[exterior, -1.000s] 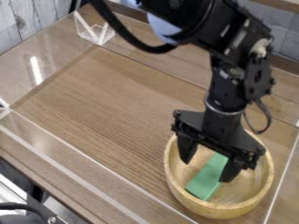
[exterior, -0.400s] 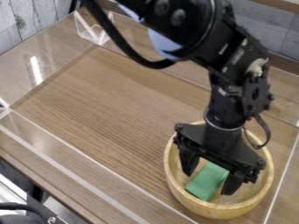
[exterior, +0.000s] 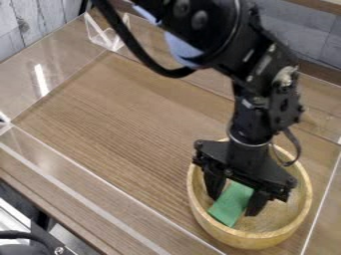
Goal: Move green object from inside the wooden bowl to the table next to it
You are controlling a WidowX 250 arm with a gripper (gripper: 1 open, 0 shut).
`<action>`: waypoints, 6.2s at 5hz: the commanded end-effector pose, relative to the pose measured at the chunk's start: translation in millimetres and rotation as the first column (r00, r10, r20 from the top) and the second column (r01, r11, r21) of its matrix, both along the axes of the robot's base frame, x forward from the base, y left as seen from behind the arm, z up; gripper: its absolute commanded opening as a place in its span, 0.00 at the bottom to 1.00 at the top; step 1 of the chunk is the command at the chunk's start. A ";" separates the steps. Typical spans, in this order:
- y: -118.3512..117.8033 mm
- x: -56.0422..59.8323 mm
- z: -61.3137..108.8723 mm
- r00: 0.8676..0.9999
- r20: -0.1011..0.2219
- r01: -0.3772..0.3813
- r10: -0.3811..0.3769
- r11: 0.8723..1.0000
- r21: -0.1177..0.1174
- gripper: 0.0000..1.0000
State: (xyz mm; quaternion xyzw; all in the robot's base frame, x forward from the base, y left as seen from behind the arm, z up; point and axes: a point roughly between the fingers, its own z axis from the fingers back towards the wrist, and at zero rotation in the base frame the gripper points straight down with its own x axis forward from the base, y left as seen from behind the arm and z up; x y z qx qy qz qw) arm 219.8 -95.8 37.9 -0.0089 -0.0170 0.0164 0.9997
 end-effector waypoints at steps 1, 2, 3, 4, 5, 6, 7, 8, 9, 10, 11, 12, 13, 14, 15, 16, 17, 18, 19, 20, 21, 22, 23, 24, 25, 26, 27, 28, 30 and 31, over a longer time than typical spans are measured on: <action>1.1 5.3 12.1 1.000 0.022 -0.018 0.018 1.000 -0.016 0.00; 1.4 6.5 20.7 0.999 0.025 -0.029 0.030 0.999 -0.023 0.00; 7.4 8.2 36.6 0.999 0.037 -0.030 0.031 0.999 -0.035 0.00; 18.6 11.4 61.9 0.997 0.064 -0.033 0.037 0.998 -0.056 0.00; 41.8 13.7 76.1 0.996 0.080 -0.023 0.030 0.997 -0.078 0.00; 55.9 20.8 77.1 0.995 0.099 -0.013 0.023 0.996 -0.093 0.00; 67.5 18.1 70.9 0.994 0.105 -0.029 0.039 0.995 -0.095 0.00; 78.1 13.0 61.7 0.994 0.094 -0.050 0.058 0.995 -0.089 1.00; 89.5 5.2 52.0 0.992 0.091 -0.080 0.088 0.993 -0.085 0.00; 87.7 16.2 52.2 0.992 0.088 -0.080 0.087 0.994 -0.079 0.00; 87.5 24.1 47.6 0.993 0.076 -0.081 0.087 0.994 -0.070 0.00; 85.9 18.5 46.6 0.994 0.063 -0.080 0.084 0.995 -0.061 1.00; 83.6 14.6 47.6 0.994 0.055 -0.087 0.090 0.995 -0.056 0.00; 93.2 12.3 51.4 0.995 0.050 -0.080 0.082 0.995 -0.052 0.00; 103.3 7.4 49.8 0.997 0.041 -0.070 0.072 0.997 -0.044 1.00; 104.3 -1.0 40.2 1.000 0.029 -0.008 0.009 0.999 -0.037 1.00; 105.2 -6.8 32.3 0.999 0.023 0.040 -0.039 0.999 -0.032 0.00; 96.3 -10.9 30.4 0.999 0.019 0.046 -0.045 0.998 -0.032 0.00; 87.1 -13.2 35.5 0.998 0.021 0.053 -0.053 0.998 -0.035 0.00; 92.6 -9.3 47.5 1.000 0.018 0.026 -0.025 0.998 -0.055 1.00; 93.6 -1.4 65.8 0.998 0.036 0.051 -0.049 0.995 -0.083 1.00; 101.1 4.1 91.2 0.994 0.087 0.070 -0.062 0.994 -0.089 1.00; 112.0 10.3 98.8 0.992 0.113 0.071 -0.061 0.993 -0.092 1.00; 115.2 4.8 97.0 0.992 0.125 0.045 -0.034 0.996 -0.084 1.00; 118.2 0.5 96.0 0.994 0.112 0.027 -0.018 0.996 -0.079 1.00; 117.3 1.1 84.2 0.994 0.103 0.032 -0.024 0.997 -0.075 1.00; 115.7 2.4 72.7 0.995 0.092 0.036 -0.029 0.997 -0.070 1.00; 119.0 5.3 59.9 0.996 0.086 0.009 -0.003 0.998 -0.062 1.00; 121.8 12.7 38.6 0.989 0.092 -0.109 0.114 0.993 -0.055 1.00; 118.2 18.4 31.1 0.978 0.104 -0.176 0.180 0.983 -0.052 1.00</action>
